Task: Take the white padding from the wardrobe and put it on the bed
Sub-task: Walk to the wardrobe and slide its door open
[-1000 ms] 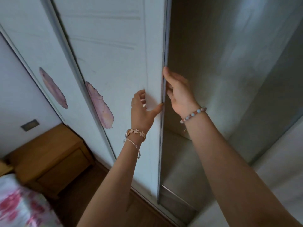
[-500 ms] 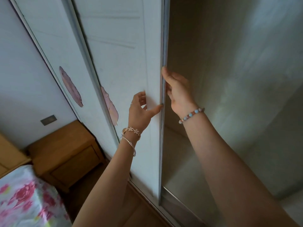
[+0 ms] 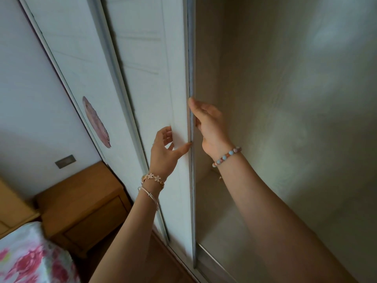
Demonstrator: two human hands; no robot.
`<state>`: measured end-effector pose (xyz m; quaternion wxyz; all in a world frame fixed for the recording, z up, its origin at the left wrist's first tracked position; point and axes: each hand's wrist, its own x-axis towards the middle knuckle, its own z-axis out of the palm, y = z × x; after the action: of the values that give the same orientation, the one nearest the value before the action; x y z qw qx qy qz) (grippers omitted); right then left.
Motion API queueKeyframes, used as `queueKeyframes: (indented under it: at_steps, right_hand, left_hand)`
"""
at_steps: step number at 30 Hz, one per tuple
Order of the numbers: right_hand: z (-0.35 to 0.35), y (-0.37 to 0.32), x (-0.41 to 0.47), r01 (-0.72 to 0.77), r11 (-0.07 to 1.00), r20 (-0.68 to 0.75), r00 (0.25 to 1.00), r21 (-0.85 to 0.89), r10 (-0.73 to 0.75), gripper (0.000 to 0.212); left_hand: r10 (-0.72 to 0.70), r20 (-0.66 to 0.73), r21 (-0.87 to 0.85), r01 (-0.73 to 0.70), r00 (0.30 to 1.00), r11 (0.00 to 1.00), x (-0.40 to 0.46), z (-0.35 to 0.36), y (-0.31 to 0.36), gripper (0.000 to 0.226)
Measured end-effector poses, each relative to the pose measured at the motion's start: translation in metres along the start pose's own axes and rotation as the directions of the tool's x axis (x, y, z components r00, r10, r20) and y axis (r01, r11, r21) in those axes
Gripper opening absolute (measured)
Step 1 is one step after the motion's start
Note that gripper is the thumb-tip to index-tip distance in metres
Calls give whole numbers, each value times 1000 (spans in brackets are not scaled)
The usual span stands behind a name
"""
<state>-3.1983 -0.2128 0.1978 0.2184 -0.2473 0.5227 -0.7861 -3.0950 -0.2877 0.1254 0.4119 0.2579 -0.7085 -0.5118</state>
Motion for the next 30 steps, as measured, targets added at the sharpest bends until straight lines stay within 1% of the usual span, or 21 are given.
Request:
queueKeyframes:
  at_steps: [4,8,10,17,20,25,30]
  right_hand:
    - [21,6,14,-3,1000,12,1000,-15,4,10]
    - [39,13,26,-2,1000,0,1000,-27,2,13]
    - [48,17,32,9,999,-8,1000,-42,-9,12]
    - [70,27,52,11,999,-7,1000,-46,-12,13]
    - [80,31,61,5,999,-7,1000,-41,-6,12]
    - [95,38,73,0,999,0,1000,-47,0,14]
    - [109,44,87,-11,998,25,1000,-61,12,14]
  left_hand:
    - [-28,-19,-46,27,999,999,20,-15,-9,68]
    - [-19,-34,-35,18,999,999,37,-29,-15,66]
    - [-12,-41,-16,11,999,1000,44,-34,-16,65]
    - [23,-74,109,-15,997,994,68,-53,-23,74]
    - [34,-92,148,-20,995,989,79,-61,-25,73]
    - [35,-121,167,-14,992,986,93,-71,-30,68]
    - [31,-164,219,6,986,976,103,-78,-35,69]
